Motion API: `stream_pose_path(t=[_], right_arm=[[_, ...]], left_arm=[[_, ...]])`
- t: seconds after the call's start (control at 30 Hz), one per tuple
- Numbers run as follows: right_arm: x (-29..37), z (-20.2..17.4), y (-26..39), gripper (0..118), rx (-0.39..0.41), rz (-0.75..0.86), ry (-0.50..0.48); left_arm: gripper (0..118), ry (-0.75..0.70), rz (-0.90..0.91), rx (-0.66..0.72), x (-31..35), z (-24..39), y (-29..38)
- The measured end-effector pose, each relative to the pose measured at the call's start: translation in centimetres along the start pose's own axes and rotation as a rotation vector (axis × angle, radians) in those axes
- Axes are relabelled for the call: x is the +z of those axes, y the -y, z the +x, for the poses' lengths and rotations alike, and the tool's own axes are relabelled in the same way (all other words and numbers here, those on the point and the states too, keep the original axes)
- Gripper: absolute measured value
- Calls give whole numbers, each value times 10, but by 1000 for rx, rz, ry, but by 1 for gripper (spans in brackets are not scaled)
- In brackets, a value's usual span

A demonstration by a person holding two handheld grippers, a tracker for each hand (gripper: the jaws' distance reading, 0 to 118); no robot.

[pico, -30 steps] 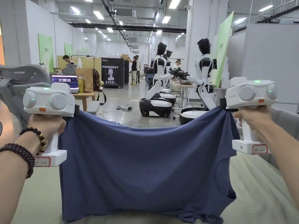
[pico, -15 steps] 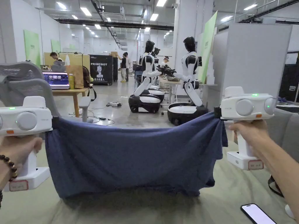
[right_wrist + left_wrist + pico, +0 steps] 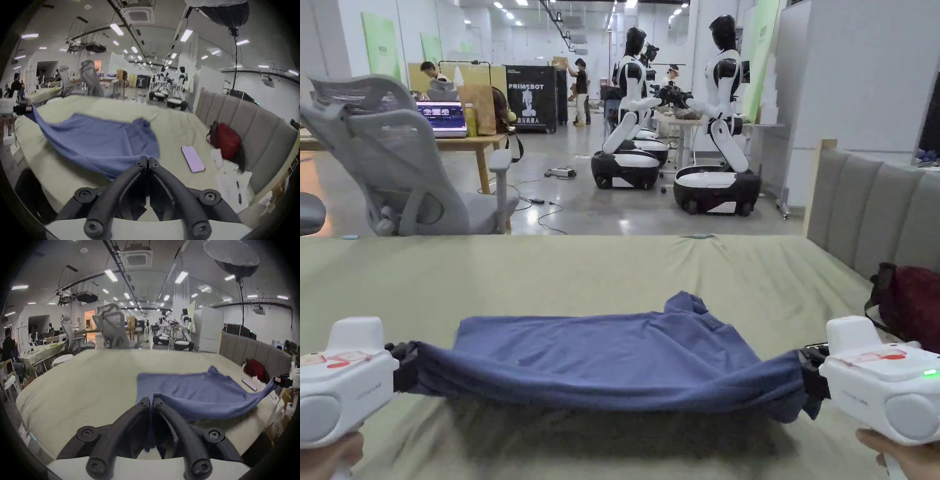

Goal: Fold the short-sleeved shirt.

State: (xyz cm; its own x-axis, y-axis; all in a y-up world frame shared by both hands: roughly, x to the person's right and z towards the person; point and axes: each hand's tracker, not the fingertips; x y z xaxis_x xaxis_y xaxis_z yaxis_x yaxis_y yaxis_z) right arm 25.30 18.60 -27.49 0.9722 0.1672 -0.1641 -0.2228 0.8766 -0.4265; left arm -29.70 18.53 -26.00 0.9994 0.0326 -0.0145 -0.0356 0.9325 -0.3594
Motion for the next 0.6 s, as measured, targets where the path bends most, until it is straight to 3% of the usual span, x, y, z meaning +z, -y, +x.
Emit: stream_pose_path(t=[0.1,0.3,0.5,0.57,0.6], right_arm=[[-18,-10,41,2,29,-112,-22],[-51,-10,90,2,-41,-324,-35],[-59,-5,94,2,-82,-333,-42],[-57,-6,91,11,-85,-341,-42],[-54,-7,90,29,-88,-338,-45]], left_arm=[[2,-4,-67,37,-3,-4,35],[2,-43,-191,20,-21,-8,78],[3,-45,-232,36,-29,-8,94],[17,-51,-231,54,-29,-6,94],[36,-56,-231,58,-29,-5,92]])
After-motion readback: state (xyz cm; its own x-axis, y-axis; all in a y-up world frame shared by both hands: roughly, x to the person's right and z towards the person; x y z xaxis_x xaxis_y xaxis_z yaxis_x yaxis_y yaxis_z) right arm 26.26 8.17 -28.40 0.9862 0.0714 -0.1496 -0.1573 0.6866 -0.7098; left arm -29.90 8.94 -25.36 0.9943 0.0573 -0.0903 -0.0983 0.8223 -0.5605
